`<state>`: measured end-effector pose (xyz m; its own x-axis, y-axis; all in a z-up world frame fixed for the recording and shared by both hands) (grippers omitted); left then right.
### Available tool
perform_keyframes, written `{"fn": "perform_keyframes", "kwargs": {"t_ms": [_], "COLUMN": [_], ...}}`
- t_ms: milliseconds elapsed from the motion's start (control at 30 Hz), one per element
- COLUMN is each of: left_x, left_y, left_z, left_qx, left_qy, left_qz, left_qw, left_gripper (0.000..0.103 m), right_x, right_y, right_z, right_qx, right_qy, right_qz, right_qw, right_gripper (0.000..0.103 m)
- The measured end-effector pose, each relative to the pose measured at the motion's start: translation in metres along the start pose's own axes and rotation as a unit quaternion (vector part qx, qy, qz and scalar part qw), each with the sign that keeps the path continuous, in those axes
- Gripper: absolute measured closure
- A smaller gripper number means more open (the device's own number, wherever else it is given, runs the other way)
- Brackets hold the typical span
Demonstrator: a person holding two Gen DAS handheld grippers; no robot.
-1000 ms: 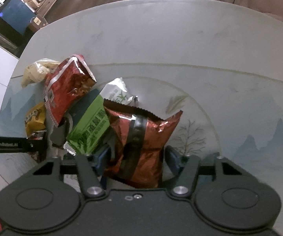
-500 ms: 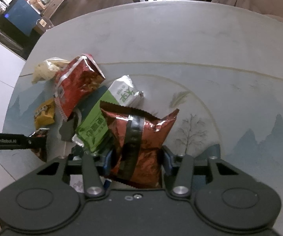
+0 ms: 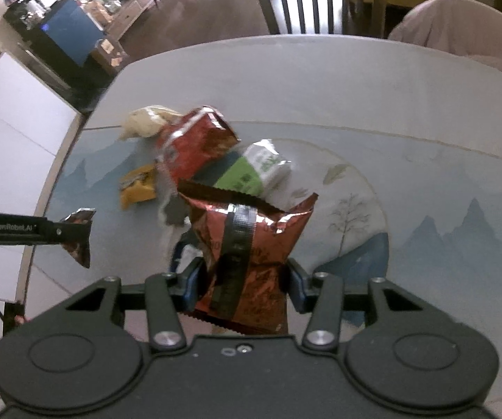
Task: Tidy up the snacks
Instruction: 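Carry both held snacks over the box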
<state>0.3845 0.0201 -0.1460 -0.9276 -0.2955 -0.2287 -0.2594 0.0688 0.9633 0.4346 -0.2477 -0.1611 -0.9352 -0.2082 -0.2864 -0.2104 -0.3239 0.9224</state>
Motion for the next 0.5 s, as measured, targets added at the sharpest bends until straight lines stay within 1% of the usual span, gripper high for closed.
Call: {"fn": "perform_keyframes", "kwargs": {"t_ms": [233, 367, 433, 500], "left_x": [0.019, 0.035, 0.043, 0.052], "left_y": [0.047, 0.074, 0.086, 0.099], "left_z": [0.009, 0.013, 0.016, 0.018], "left_qx": [0.012, 0.010, 0.019, 0.019], "left_qy": [-0.011, -0.028, -0.035, -0.047], "left_qz": [-0.034, -0.051, -0.054, -0.059], "left_qw": [0.9993, 0.9982, 0.9977, 0.9970], "left_gripper": [0.067, 0.067, 0.067, 0.067], "right_x": [0.020, 0.035, 0.044, 0.052], "right_y": [0.040, 0.062, 0.072, 0.080], "right_z": [0.030, 0.048, 0.058, 0.066], "right_qx": [0.000, 0.003, 0.005, 0.006], "right_qy": [0.019, 0.023, 0.024, 0.025], "right_qz": [-0.022, -0.032, -0.038, -0.042], "right_qw": [1.000, 0.999, 0.999, 0.999], "right_gripper": [0.056, 0.055, 0.056, 0.055]}}
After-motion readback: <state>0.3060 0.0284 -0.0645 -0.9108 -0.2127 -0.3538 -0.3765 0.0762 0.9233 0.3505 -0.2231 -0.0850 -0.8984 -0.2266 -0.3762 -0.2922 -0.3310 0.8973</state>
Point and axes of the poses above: each gripper's, at about its wrist camera, not at the fingertips, and y roughly against the way its jaws point, z to its left, x to its underside, the point moved 3 cm from there along -y, roughly the way its jaws point, and after that the axes turned 1 degree about -y, right-handed, at the moved point
